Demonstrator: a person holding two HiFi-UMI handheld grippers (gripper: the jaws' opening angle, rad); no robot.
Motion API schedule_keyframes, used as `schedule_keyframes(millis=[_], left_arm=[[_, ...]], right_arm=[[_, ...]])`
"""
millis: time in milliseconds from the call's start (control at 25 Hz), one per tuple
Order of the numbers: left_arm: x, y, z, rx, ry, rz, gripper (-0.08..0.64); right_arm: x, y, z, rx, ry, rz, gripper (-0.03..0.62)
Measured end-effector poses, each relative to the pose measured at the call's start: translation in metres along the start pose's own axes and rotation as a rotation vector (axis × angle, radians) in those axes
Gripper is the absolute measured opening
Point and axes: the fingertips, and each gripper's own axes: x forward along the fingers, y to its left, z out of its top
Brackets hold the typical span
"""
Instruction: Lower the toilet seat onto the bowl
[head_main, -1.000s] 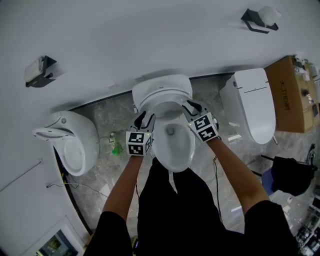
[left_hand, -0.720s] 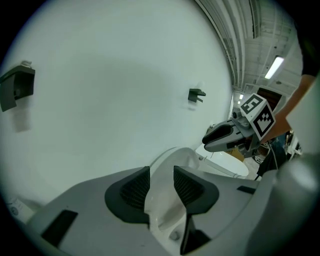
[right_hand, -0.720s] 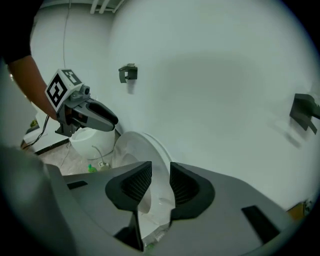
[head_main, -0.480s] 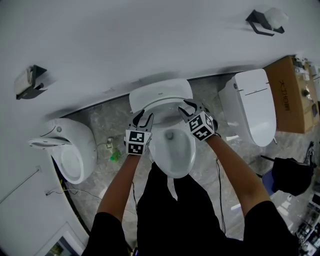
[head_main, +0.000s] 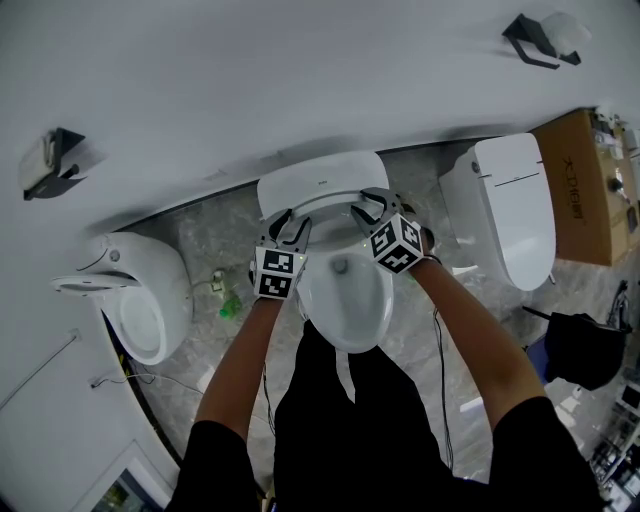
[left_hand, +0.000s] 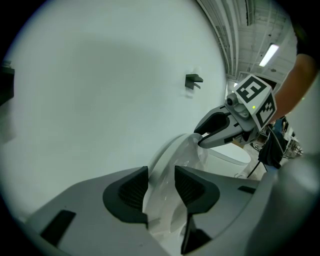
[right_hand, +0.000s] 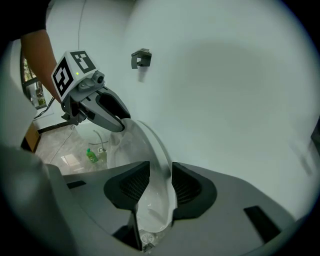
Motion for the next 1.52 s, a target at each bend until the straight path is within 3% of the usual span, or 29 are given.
schedule_keyframes(millis=[400,880,1160,1520], left_arm=[[-0.006,-0.005,-0.002,0.043,-0.029,-0.009,0.166],[-0.033,-0.035,-0.011,0.013,-0.054,-0.032,0.175],[-0.051,-0.056,-0.028,0.068,-0.030,-0.035,0.175],[-0.072,-0.088,-0.049,0.033,0.020,-0.053,0.179]], right_arm=[[-0.001,0.006,0.000,-0.004,-0.010,0.000,0.155],[-0.021,0.032,-0.009,-0.035,-0.002,0.038,0.160],[-0.047,0.057,-0.019,-0.001,-0.027,0.043,0.156],[-0.079,0.090,-0.036,0.030,-0.044,0.059,0.155]])
